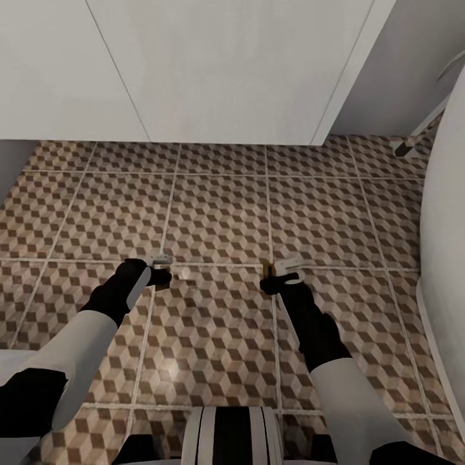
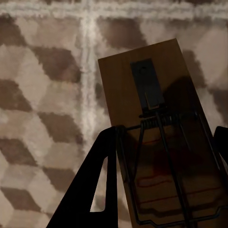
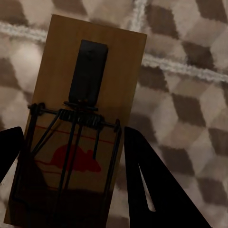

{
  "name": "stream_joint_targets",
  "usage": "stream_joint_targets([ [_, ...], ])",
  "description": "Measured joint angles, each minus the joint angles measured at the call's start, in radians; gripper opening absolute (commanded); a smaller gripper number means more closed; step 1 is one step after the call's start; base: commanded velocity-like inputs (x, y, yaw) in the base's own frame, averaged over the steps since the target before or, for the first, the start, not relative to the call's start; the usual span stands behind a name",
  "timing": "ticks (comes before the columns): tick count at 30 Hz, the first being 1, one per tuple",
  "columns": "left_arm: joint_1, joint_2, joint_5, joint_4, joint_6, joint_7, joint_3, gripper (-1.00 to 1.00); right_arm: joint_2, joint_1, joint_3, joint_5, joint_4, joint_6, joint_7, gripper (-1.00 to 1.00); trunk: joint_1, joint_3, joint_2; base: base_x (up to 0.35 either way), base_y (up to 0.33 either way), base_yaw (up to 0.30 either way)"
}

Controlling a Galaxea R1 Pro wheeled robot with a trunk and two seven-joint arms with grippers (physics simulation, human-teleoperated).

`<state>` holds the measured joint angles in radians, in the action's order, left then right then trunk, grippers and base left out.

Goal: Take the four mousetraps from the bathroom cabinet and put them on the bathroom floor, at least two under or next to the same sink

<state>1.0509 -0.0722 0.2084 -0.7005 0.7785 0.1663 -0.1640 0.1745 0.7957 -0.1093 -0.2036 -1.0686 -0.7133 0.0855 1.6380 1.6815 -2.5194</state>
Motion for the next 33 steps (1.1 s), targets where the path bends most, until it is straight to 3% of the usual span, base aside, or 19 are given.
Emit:
stream_joint_targets([
  [4, 0.000, -0.001, -0.001, -0.007, -0.021, 0.000, 0.000, -1.00, 0.000, 0.000, -0.049, 0.000, -0.014, 0.084, 0.002, -1.00, 0.000, 0.006, 0.000, 0.000, 0.000, 0.000],
  [7, -0.005, -0.001, 0.000, -0.018, -0.099, 0.000, -0.001, -1.00, 0.000, 0.000, -0.115, -0.004, -0.021, 0.176, 0.012, -1.00, 0.000, 0.010, 0.000, 0.000, 0.000, 0.000],
  [10, -0.011, -0.001, 0.000, -0.021, -0.150, -0.001, -0.001, -1.00, 0.000, 0.000, -0.146, -0.005, -0.018, 0.208, 0.027, -1.00, 0.000, 0.011, 0.000, 0.000, 0.000, 0.000],
  [16, -0.013, 0.000, 0.001, -0.022, -0.200, -0.001, -0.002, -1.00, 0.000, 0.010, -0.156, -0.006, 0.015, 0.222, 0.033, -1.00, 0.000, 0.011, 0.000, 0.000, 0.000, 0.000],
  [20, -0.013, 0.003, 0.001, -0.015, -0.222, -0.001, 0.001, -1.00, 0.000, 0.061, -0.157, -0.006, 0.093, 0.230, 0.033, -1.00, 0.000, 0.011, 0.000, 0.000, 0.000, 0.000],
  [25, -0.011, 0.012, 0.000, 0.078, -0.230, -0.001, 0.006, -1.00, 0.000, 0.136, -0.157, -0.005, 0.208, 0.283, 0.033, -1.00, 0.000, 0.011, 0.000, 0.000, 0.000, 0.000],
  [33, -0.002, 0.018, -0.014, 0.167, -0.236, 0.002, 0.008, -1.00, 0.000, 0.184, -0.156, -0.005, 0.233, 0.295, 0.033, -1.00, 0.000, 0.011, 0.000, 0.000, 0.000, 0.000],
])
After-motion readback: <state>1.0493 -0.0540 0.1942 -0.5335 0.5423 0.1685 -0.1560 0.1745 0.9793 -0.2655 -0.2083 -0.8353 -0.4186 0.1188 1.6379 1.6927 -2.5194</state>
